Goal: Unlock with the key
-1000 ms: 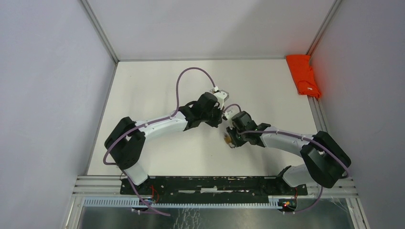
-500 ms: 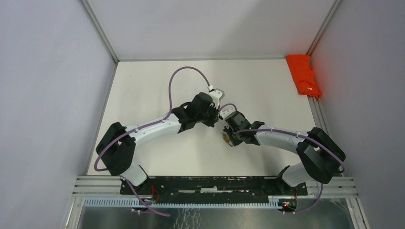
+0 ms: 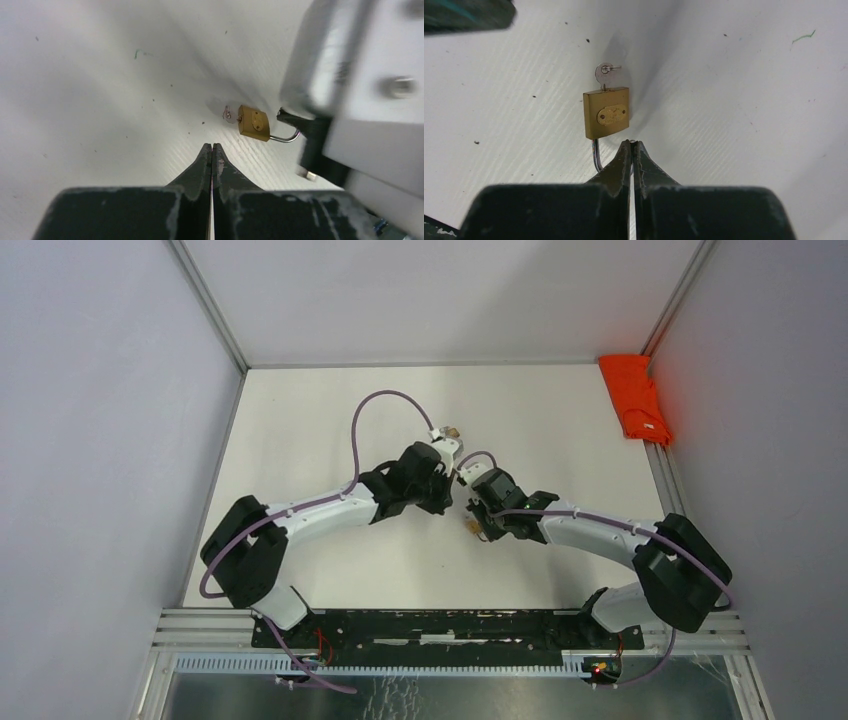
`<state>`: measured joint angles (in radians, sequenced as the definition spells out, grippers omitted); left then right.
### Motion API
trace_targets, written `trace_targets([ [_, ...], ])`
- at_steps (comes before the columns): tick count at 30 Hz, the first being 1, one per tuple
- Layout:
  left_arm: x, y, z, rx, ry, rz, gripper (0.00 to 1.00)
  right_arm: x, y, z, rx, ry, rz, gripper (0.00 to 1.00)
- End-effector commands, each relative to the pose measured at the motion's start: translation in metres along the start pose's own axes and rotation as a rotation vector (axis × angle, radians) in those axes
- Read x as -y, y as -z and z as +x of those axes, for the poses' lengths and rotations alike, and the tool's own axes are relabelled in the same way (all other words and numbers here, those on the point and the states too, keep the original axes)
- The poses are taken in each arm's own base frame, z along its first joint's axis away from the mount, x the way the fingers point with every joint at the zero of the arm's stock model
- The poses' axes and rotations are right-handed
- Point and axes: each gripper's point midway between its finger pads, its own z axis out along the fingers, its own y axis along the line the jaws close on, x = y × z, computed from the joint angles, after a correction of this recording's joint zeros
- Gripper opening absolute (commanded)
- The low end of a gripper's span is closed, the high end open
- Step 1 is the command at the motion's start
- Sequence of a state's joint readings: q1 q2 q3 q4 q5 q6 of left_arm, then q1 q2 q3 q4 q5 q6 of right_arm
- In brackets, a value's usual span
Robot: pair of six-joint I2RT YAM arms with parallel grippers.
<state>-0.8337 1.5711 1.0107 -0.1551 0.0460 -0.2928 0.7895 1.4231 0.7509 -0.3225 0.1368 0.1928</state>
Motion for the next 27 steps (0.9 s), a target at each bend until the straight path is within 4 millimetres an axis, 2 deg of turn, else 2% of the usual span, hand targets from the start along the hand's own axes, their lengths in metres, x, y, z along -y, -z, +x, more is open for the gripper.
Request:
trace_targets([
  [1,0.011,-0.001,0.002,0.019,0.069,0.066,0.02,-0.009,0.018,-0.043,0.130,0.020,-0.025,0.00],
  [7,0.024,-0.009,0.011,0.006,0.096,0.149,0.02,-0.011,0.021,-0.048,0.140,0.034,-0.023,0.00],
  [13,0.020,-0.017,0.025,-0.024,0.124,0.140,0.02,-0.007,0.020,-0.049,0.125,0.044,0.013,0.00],
  [17,0.010,-0.008,0.015,0.001,0.119,0.107,0.02,0.013,0.018,-0.045,0.070,0.070,0.124,0.00],
  [20,0.008,-0.006,0.008,0.011,0.103,0.100,0.02,0.012,0.015,-0.047,0.070,0.074,0.122,0.00],
  [24,0.013,-0.011,0.007,0.000,0.099,0.124,0.02,0.019,0.005,-0.040,0.035,0.069,0.151,0.00],
  [27,0.013,-0.011,0.005,0.011,0.100,0.127,0.02,0.013,0.005,-0.046,0.064,0.057,0.115,0.00],
])
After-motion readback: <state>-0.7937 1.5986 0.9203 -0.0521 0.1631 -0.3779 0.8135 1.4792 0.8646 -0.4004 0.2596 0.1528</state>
